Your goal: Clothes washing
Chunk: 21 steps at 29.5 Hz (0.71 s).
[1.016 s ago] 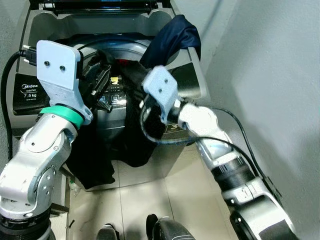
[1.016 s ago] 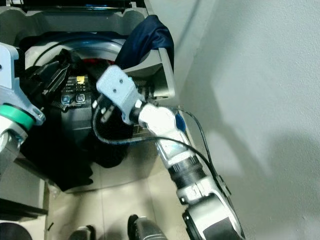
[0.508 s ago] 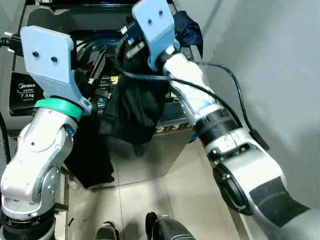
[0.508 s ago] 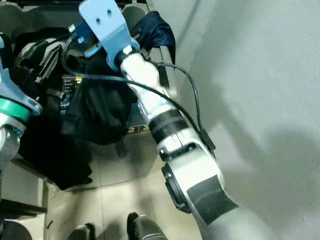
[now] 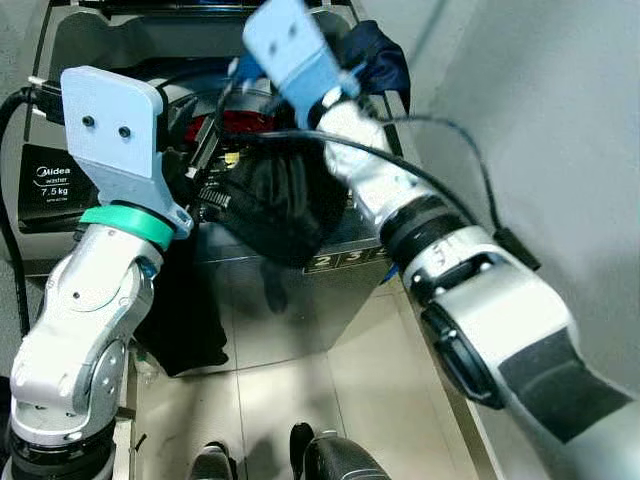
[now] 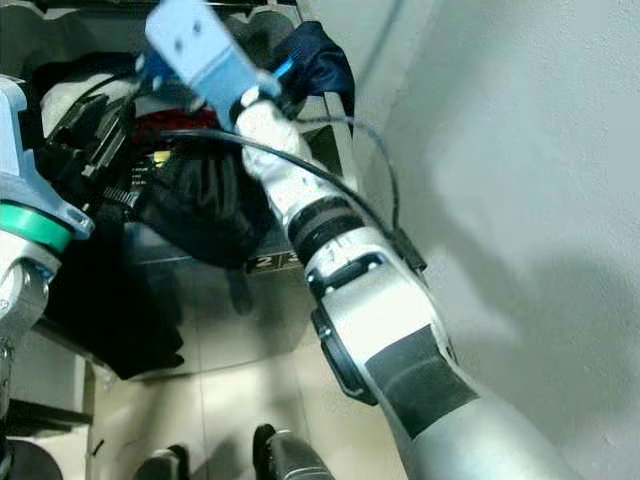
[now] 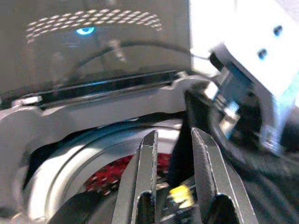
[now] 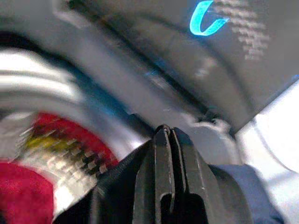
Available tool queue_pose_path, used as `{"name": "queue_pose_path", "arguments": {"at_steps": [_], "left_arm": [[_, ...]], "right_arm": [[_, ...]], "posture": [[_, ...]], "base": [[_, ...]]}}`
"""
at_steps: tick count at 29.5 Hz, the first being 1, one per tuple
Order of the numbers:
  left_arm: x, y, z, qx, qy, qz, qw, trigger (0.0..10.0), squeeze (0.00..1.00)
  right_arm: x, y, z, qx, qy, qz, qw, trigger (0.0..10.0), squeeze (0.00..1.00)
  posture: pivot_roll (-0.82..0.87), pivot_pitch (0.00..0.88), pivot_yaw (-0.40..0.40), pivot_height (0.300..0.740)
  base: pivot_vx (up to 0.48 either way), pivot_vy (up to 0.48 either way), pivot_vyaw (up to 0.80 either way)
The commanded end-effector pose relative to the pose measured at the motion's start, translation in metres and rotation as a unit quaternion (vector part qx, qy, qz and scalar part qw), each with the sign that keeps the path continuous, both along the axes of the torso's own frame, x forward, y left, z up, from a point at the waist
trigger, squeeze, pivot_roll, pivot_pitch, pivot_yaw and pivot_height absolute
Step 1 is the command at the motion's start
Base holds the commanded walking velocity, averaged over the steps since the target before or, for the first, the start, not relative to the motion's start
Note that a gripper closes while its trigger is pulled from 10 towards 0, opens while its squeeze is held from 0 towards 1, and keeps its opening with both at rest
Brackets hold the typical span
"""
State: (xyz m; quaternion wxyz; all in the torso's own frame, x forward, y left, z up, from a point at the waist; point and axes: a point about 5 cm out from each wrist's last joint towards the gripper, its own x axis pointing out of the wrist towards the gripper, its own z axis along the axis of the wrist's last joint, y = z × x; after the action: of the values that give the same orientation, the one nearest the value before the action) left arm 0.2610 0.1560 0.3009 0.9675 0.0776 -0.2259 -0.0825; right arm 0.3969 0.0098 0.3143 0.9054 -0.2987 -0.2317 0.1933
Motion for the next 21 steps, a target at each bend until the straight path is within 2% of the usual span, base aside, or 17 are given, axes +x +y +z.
{"name": "queue_pose_path", "arguments": {"at_steps": [1, 4, 5, 13, 17, 20, 21], "left_arm": [[-0.002, -0.004, 0.000, 0.004, -0.004, -0.013, 1.000, 10.0, 0.00], [-0.002, -0.004, -0.001, 0.005, -0.003, -0.013, 1.000, 10.0, 0.00], [-0.002, -0.004, -0.001, 0.005, -0.003, -0.012, 1.000, 10.0, 0.00], [-0.002, -0.005, -0.001, 0.006, -0.002, -0.014, 1.000, 10.0, 0.00], [-0.002, -0.005, -0.001, 0.006, -0.001, -0.014, 1.000, 10.0, 0.00], [-0.003, -0.005, -0.004, 0.009, 0.005, -0.016, 1.000, 10.0, 0.00], [-0.006, -0.008, -0.010, 0.024, 0.019, -0.028, 0.999, 10.0, 0.00]], "right_arm": [[-0.003, 0.009, -0.016, -0.048, 0.021, 0.036, 0.998, 10.0, 0.00], [-0.005, 0.009, -0.017, -0.052, 0.034, 0.070, 0.996, 10.0, 0.00], [-0.005, 0.008, -0.014, -0.033, 0.040, 0.081, 0.995, 10.0, 1.00], [-0.005, -0.001, 0.006, 0.057, 0.066, 0.151, 0.985, 10.0, 1.00], [-0.006, -0.008, 0.010, 0.074, 0.068, 0.179, 0.979, 10.0, 1.00], [-0.008, -0.021, 0.007, 0.077, 0.064, 0.218, 0.971, 10.0, 1.00], [-0.014, -0.036, -0.004, 0.077, 0.054, 0.243, 0.965, 10.0, 0.00]], "posture": [[0.11, 0.146, -0.054, 0.740], [0.11, 0.144, -0.052, 0.740], [0.11, 0.142, -0.051, 0.740], [0.11, 0.143, -0.049, 0.740], [0.11, 0.146, -0.048, 0.740], [0.11, 0.148, -0.045, 0.740], [0.11, 0.149, -0.041, 0.740]], "base": [[0.000, 0.000, 0.00], [0.000, 0.000, 0.00], [0.000, 0.000, 0.00], [0.000, 0.000, 0.00], [0.000, 0.000, 0.00], [0.000, 0.000, 0.00], [0.000, 0.000, 0.00]]}}
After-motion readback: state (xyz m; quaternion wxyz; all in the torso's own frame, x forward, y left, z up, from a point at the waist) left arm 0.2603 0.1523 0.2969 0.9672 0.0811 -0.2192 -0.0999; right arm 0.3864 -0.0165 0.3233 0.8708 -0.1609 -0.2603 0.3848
